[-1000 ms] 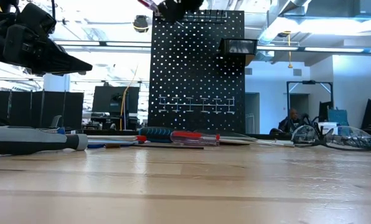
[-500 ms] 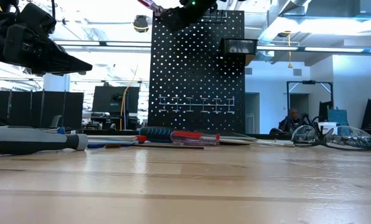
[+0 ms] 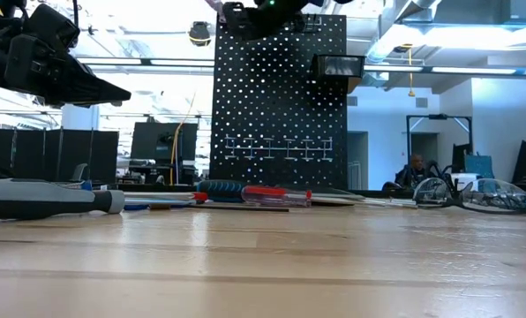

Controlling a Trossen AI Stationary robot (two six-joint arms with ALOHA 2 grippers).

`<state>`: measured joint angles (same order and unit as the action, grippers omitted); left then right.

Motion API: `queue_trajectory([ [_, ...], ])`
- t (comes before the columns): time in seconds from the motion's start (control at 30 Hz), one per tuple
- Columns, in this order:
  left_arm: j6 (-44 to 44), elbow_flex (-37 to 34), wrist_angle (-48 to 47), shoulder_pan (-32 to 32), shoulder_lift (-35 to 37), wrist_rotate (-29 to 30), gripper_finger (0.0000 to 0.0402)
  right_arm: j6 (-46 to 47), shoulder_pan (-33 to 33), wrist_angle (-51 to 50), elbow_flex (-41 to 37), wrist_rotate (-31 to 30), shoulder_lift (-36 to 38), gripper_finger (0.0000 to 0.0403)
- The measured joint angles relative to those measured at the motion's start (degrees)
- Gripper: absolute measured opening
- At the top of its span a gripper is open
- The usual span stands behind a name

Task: Hang tools onto peg board
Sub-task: Hang the red screwdriver on the pegboard

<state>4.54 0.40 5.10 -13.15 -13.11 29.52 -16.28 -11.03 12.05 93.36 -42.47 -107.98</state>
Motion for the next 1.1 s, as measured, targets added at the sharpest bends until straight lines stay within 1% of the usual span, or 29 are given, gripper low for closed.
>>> queue_trajectory([
  [0.3, 0.00, 0.00, 0.00, 0.00, -0.01, 0.00, 0.0000, 11.66, -0.37, 2.28, -0.04, 1.29, -0.15, 0.0006],
  [0.4, -0.01, 0.00, 0.00, 0.00, 0.00, 0.00, 0.0000, 14.06, -0.35, 7.68, -1.51, 2.72, -0.15, 0.0005],
  [0.6, 0.00, 0.00, 0.00, 0.00, -0.01, 0.00, 0.0000, 14.96, 0.26, 17.72, -6.47, 2.79, -0.17, 0.0005],
  [0.77, -0.01, 0.00, 0.00, 0.00, 0.00, 0.00, 0.0000, 15.31, 0.63, 19.54, -8.50, 2.40, -0.17, 0.0004],
  [0.97, 0.00, 0.00, 0.00, 0.00, 0.01, 0.00, 0.0000, 18.93, -0.19, 24.70, -12.05, 3.27, -0.17, 0.0004],
  [1.1, 0.00, 0.00, -0.02, 0.00, -0.01, -0.02, 0.0000, 20.42, -0.78, 28.13, -12.14, 3.79, -2.96, 0.0005],
])
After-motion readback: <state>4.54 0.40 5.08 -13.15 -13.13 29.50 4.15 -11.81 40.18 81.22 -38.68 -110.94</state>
